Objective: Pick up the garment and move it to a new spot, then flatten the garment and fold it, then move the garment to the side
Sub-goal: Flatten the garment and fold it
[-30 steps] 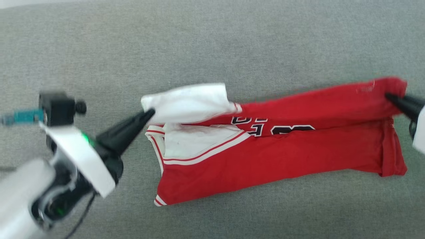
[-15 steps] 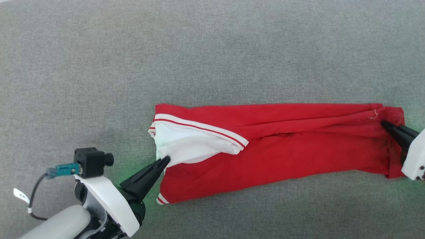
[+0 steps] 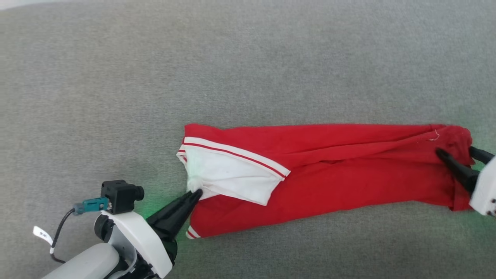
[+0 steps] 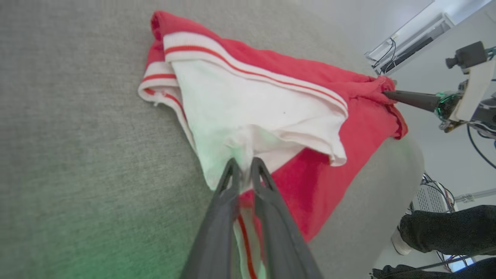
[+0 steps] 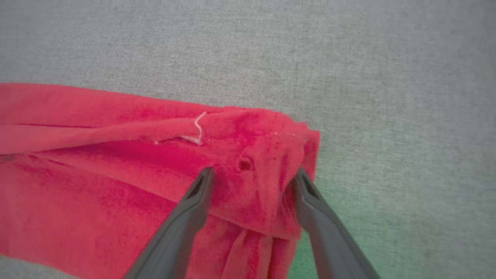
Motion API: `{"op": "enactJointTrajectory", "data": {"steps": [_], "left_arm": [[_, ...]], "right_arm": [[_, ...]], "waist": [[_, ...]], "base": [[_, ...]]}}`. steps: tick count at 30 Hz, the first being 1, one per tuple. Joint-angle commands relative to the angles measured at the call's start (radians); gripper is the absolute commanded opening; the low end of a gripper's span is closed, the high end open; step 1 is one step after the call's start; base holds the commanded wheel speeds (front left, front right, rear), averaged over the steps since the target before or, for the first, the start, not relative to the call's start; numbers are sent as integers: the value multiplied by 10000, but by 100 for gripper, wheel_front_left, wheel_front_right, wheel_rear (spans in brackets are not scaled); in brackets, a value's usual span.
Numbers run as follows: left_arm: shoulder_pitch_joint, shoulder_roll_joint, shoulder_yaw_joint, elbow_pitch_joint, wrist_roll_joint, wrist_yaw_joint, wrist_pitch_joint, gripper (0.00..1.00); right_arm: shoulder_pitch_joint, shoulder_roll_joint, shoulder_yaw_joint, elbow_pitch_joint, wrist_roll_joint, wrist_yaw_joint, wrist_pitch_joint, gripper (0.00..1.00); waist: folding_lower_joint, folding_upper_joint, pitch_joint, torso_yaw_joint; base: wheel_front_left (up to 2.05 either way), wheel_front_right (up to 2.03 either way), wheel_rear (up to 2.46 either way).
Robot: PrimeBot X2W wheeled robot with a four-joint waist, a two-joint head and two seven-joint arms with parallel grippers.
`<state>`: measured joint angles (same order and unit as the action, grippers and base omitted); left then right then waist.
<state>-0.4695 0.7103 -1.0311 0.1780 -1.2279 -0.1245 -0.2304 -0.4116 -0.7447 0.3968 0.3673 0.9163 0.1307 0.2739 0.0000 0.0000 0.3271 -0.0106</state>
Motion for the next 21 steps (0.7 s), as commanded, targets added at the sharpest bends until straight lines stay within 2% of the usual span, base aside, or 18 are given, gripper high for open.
{"op": "enactJointTrajectory", "data": {"steps": [1, 5, 10, 16, 21], "left_arm": [[-70, -86, 26, -29, 133, -48, -94, 100], [77, -341, 302, -153, 339, 0, -259, 100], [486, -867, 829, -6, 518, 213, -352, 100], [1503, -2149, 3039, 539, 1948, 467, -350, 100], [2336, -3102, 4896, 872, 4212, 362, -354, 100]], "right_arm": [[280, -182, -215, -166, 105, -1, 116, 100], [738, -466, -721, -320, 254, -1, 393, 100], [1058, -408, -1246, -11, 409, -1, 715, 100], [1477, -243, -1709, 560, 519, -1, 977, 100], [1725, -99, -1989, 876, 580, -1, 1220, 100]], "waist": [[0, 0, -164, 174], [0, 0, -352, 511], [0, 0, -478, 942], [0, 0, -602, 1557], [0, 0, -716, 1851]], "base": [[0, 0, 0], [0, 0, 0], [0, 0, 0], [0, 0, 0], [0, 0, 0]]}}
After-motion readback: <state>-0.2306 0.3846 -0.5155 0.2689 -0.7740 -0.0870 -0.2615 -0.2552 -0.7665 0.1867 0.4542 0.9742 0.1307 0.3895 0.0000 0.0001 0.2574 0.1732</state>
